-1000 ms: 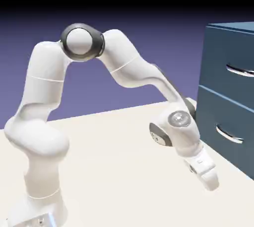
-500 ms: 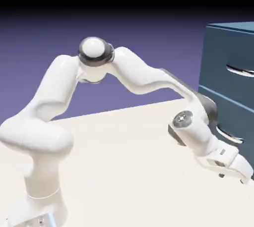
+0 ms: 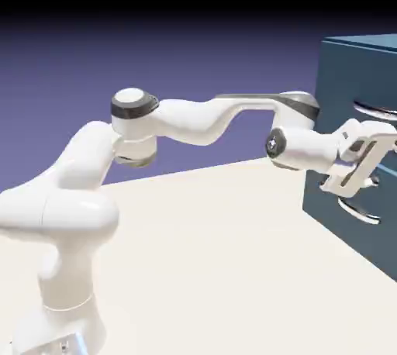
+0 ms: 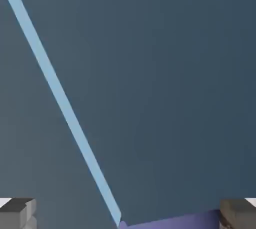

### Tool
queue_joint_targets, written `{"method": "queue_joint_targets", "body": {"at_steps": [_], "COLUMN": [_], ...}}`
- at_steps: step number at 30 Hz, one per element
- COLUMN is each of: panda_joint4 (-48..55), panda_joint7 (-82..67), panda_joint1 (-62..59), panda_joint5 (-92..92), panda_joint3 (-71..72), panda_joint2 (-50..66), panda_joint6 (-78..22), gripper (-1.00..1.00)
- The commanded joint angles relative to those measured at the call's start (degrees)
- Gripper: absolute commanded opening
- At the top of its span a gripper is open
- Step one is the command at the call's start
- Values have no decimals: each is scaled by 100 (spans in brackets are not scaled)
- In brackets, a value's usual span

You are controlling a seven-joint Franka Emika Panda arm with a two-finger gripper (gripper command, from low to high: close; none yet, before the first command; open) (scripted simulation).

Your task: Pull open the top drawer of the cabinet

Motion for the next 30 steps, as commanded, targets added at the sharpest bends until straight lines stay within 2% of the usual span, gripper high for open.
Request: {"method": "queue_joint_targets", "body": {"at_steps": [1, 5, 12, 13, 30], "panda_joint4": [92, 340, 1717, 1717, -1605], "panda_joint7": [-249, -923, -685, -685, -1140], "panda_joint1": [102, 378, -505, -505, 1715], "panda_joint5": [249, 922, 867, 867, 854], "panda_joint3": [-155, -572, -471, -471, -799], "panda_joint2": [183, 679, 670, 670, 748], "panda_joint6": [-47, -174, 316, 316, -784], "gripper": [0, 0, 0, -100, -100]}}
